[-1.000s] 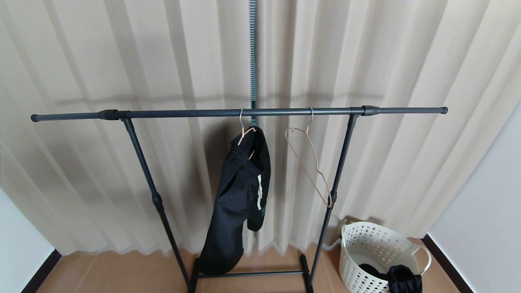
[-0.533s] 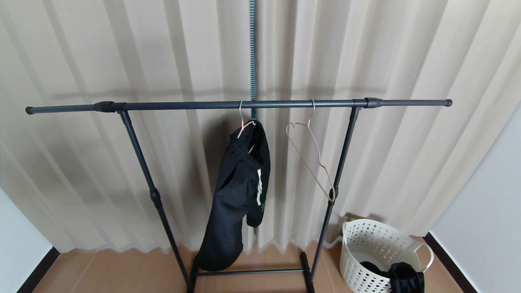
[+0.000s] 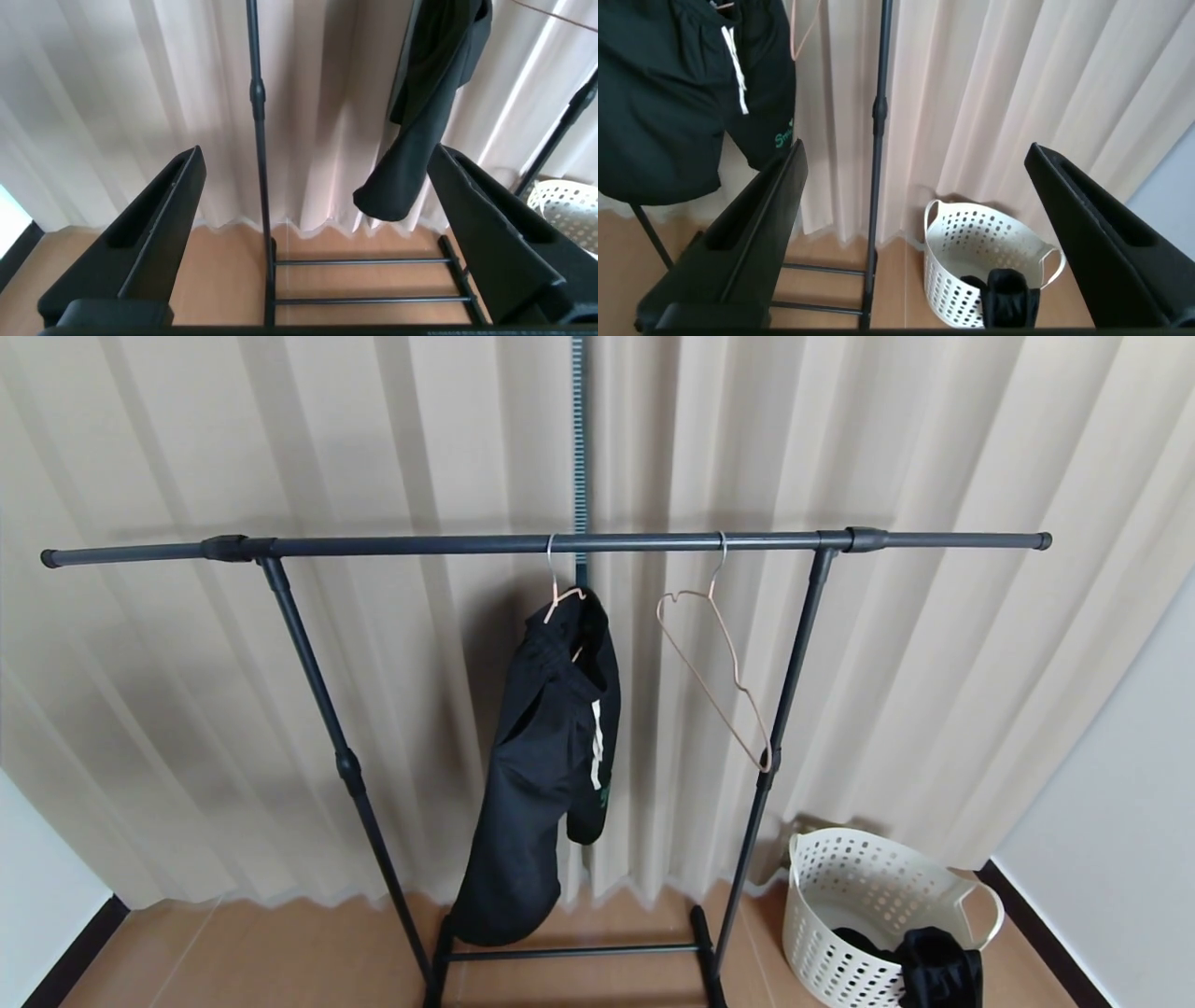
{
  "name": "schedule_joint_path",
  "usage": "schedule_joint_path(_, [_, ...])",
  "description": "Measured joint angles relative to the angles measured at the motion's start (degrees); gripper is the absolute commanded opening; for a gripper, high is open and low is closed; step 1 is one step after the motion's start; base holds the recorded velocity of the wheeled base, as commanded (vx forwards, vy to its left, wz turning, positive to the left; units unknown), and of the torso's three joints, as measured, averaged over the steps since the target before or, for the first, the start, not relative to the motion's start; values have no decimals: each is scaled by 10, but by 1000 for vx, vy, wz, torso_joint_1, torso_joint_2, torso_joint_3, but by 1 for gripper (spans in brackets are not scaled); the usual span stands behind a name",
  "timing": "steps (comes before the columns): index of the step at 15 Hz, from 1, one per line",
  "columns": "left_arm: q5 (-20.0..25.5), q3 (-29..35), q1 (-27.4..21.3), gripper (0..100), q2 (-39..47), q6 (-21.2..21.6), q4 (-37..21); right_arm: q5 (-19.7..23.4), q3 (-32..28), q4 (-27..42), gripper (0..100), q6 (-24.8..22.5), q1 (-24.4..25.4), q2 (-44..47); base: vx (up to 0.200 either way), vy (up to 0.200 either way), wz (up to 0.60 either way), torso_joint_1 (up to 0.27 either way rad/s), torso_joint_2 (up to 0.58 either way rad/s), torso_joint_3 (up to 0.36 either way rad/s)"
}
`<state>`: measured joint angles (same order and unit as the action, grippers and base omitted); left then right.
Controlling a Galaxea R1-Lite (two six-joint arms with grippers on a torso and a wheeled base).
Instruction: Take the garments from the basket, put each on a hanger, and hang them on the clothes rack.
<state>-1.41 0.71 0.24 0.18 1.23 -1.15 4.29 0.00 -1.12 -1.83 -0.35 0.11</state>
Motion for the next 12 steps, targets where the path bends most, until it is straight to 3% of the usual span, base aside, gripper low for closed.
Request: schedule_joint_path(12, [-1,0,0,100,0,0,0,0,0,0,100,0,0,-1,0,0,0,-207,492,282])
